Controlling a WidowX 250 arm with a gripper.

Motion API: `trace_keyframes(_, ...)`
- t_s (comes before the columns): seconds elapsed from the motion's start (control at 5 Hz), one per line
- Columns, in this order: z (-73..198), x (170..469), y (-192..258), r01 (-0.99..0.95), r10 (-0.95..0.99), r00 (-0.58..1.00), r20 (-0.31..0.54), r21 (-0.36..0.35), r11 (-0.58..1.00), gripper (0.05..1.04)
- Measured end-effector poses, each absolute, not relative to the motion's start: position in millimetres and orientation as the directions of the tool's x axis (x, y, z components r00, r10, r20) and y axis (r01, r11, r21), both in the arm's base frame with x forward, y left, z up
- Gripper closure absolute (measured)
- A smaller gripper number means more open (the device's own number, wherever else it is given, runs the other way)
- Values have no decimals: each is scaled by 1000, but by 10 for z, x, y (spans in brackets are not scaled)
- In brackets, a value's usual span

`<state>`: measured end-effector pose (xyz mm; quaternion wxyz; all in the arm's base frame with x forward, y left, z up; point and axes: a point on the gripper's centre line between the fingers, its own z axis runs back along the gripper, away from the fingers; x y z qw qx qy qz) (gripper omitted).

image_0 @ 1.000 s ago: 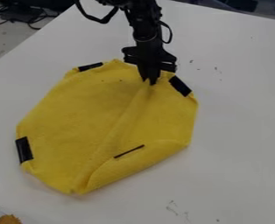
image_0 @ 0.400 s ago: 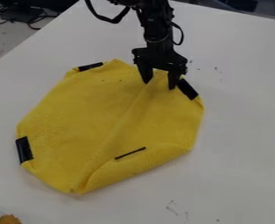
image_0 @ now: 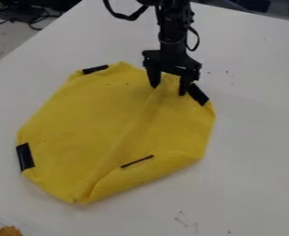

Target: Fold the cloth from the center

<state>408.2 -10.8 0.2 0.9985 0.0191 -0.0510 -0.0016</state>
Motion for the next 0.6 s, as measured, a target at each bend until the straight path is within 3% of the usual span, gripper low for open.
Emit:
trace_keyframes(0.2,89,3975,-163,14,-14,1000,-1,94,995,85)
trace_keyframes(0.4,148,3909,-213,-8,13,999,-45,121,993,85)
trace_keyframes(0.6,332,3937,-200,-36,36,999,-2,131,991,85)
